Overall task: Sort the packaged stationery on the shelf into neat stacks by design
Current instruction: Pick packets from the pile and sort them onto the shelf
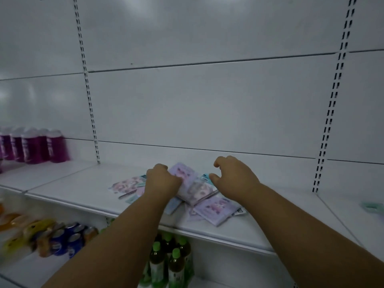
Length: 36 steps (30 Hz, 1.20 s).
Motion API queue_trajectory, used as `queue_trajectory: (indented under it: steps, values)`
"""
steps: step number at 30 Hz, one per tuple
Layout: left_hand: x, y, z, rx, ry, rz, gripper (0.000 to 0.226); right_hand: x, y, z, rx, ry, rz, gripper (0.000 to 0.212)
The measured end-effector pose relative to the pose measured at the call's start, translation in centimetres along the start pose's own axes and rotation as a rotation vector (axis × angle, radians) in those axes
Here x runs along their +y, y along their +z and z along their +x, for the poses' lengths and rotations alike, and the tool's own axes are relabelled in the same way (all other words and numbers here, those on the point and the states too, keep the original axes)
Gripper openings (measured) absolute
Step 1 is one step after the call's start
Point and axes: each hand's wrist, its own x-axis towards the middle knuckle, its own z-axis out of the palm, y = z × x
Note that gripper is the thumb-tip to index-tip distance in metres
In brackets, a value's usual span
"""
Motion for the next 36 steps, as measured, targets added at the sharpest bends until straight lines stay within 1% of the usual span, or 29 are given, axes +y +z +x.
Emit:
queue_trajectory:
  steps: [1,2,4,7,10,14,16,19,20,22,23,26,28,31,36]
  values:
    - [-0.4,-0.9,0.3,0.019,-0.026,-0.147,0.007,-0.5,0.6,0.2,-0.001,0.014,0.016,0.04]
    - [-0.8,-1.9,0.5,0.017,-0.065,-0.294,0.004,-1.2,1.3,0.4,-0.008,0.027,0.032,0.038]
    - [-1.6,-4.2,0.7,-0.03,-0.14,-0.545,0.012,-3.1,3.0,0.9,-0.034,0.035,0.056,0.036]
    - [-2.8,-7.7,0.9,-0.113,-0.157,-0.797,0.02,-7.1,5.6,1.8,-0.093,0.039,0.064,0.037]
    - [-4.6,-10.8,1.0,-0.171,-0.135,-0.875,0.022,-11.1,8.1,2.6,-0.176,0.067,0.037,0.046]
    - [-7.3,-14.2,1.6,-0.21,-0.098,-0.906,0.018,-14.7,11.6,4.0,-0.238,0.141,-0.144,0.07]
    - [-8.5,-15.3,2.1,-0.216,-0.116,-0.904,0.016,-15.8,12.6,4.6,-0.248,0.192,-0.196,0.069]
    - [-9.7,-16.2,2.9,-0.247,-0.131,-0.923,0.016,-16.8,12.4,5.0,-0.243,0.241,-0.168,0.054]
    - [-9.9,-16.3,3.1,-0.257,-0.131,-0.928,0.016,-17.0,12.2,5.0,-0.233,0.265,-0.156,0.053]
    - [-10.2,-16.5,3.5,-0.273,-0.118,-0.94,0.017,-17.2,11.8,5.2,-0.176,0.315,-0.126,0.059]
    - [-10.3,-16.5,3.5,-0.277,-0.109,-0.953,0.017,-17.4,11.6,5.2,-0.131,0.337,-0.083,0.057]
    - [-10.4,-16.1,3.4,-0.272,-0.091,-0.971,0.018,-17.3,10.7,4.7,-0.03,0.331,0.142,0.033]
    - [-10.2,-15.4,2.8,-0.284,-0.089,-0.969,0.019,-16.7,9.6,3.8,0.069,0.338,0.319,0.027]
    - [-8.9,-14.0,1.7,-0.299,-0.092,-0.968,0.02,-14.6,7.4,2.2,0.275,0.448,0.628,0.022]
    - [-5.1,-10.6,-1.6,-0.361,-0.065,-0.985,0.015,-9.4,1.5,-2.6,0.43,0.518,0.918,0.022]
